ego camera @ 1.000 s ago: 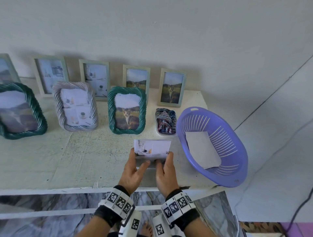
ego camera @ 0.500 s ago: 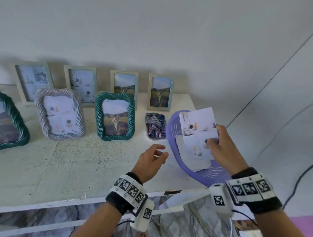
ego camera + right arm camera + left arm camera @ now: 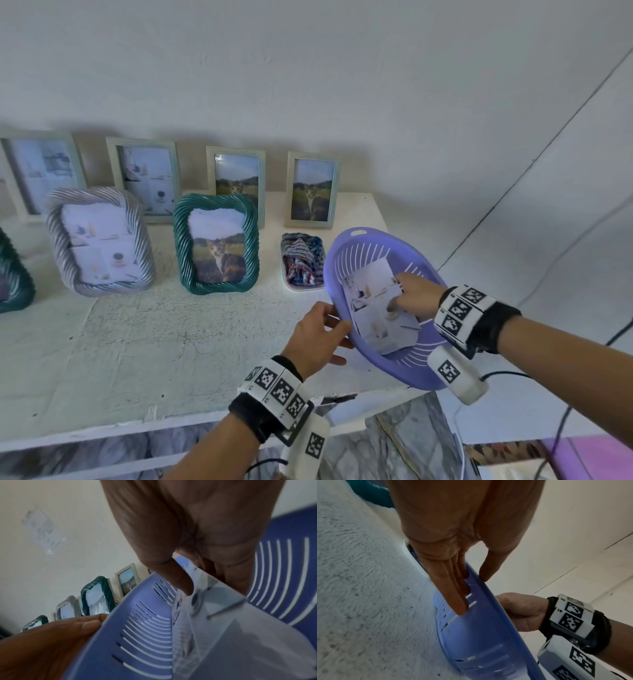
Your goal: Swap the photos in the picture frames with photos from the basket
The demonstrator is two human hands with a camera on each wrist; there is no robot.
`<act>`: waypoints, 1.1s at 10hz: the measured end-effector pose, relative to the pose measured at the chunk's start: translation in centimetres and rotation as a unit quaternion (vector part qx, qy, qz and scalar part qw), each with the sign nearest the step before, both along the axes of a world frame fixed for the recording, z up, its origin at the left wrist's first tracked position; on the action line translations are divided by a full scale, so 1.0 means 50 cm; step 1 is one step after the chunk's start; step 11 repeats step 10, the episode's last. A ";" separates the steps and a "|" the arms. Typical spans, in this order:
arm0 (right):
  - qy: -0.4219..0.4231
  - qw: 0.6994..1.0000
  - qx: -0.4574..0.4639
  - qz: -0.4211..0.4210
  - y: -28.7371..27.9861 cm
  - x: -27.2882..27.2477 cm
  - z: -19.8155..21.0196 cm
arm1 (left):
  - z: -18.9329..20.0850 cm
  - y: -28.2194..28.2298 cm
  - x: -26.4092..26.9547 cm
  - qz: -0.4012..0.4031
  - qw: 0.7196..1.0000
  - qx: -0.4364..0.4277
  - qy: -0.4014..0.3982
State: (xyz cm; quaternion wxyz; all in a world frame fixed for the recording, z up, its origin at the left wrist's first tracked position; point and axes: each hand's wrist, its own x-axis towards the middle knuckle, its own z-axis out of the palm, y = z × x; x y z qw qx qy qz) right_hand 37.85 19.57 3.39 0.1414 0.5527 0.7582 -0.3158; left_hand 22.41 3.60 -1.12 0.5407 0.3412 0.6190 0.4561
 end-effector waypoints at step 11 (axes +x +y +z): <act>0.188 0.938 0.254 -0.141 0.021 0.079 -0.017 | 0.019 0.176 -0.089 0.019 0.991 -0.004 0.135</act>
